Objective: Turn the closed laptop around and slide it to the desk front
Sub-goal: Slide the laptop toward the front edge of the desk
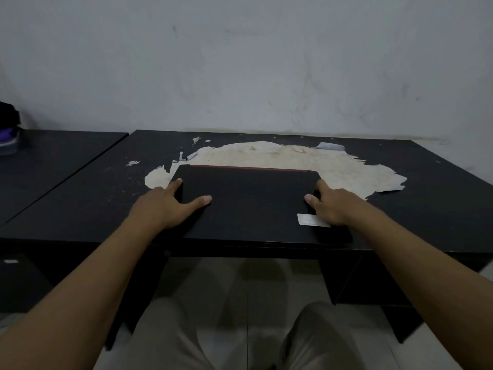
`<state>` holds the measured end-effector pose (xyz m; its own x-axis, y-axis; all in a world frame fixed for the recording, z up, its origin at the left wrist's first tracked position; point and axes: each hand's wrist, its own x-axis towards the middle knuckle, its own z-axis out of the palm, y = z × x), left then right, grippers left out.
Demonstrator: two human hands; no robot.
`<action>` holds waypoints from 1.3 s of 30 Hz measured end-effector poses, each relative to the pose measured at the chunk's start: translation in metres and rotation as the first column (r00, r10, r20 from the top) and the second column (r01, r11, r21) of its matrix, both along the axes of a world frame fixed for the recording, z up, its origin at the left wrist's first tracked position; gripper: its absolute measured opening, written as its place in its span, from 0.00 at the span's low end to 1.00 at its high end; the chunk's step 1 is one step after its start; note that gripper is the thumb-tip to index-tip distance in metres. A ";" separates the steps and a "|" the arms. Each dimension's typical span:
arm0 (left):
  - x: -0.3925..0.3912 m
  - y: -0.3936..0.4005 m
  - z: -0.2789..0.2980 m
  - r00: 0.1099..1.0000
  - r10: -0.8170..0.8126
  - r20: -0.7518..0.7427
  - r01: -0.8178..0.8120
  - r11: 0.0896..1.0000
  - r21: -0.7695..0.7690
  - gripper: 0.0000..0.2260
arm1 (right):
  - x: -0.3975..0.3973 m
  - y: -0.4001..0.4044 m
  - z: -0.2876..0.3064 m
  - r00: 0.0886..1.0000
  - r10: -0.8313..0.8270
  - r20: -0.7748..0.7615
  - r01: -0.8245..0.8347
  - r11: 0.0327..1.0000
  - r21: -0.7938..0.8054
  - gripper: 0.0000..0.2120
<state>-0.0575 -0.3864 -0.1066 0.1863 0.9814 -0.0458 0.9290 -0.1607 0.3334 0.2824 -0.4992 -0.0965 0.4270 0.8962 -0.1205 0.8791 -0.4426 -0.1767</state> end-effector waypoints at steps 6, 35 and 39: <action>-0.002 -0.009 -0.005 0.999 0.019 -0.038 -0.018 0.999 0.028 0.55 | 0.006 -0.010 -0.022 0.996 -0.021 -0.084 0.037 0.980 0.194 0.26; -0.052 -0.055 -0.042 0.833 -0.288 0.472 0.168 0.945 0.281 0.38 | -0.025 -0.095 -0.077 0.974 0.164 -0.154 -0.035 0.788 0.615 0.43; -0.052 -0.055 -0.044 0.834 -0.290 0.469 0.181 0.948 0.263 0.37 | -0.025 -0.096 -0.075 0.967 0.182 -0.175 -0.029 0.769 0.639 0.42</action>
<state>-0.1097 -0.4419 -0.1506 0.3571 0.8822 0.3070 0.5724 -0.4664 0.6744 0.2573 -0.5947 -0.1718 0.3567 0.8407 0.4074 0.8191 -0.0717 -0.5692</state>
